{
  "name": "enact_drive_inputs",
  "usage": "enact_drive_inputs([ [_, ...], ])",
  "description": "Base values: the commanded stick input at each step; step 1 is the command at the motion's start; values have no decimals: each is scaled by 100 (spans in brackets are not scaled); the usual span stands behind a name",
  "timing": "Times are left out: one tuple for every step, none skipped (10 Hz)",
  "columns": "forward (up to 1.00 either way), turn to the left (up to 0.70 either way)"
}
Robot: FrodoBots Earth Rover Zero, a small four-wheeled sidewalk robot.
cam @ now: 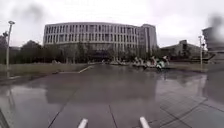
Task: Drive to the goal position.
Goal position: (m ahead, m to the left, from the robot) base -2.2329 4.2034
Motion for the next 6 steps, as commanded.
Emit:
enact_drive_inputs([
  [100,0],
  [100,0],
  [100,0],
  [100,0],
  [100,0],
  [100,0],
])
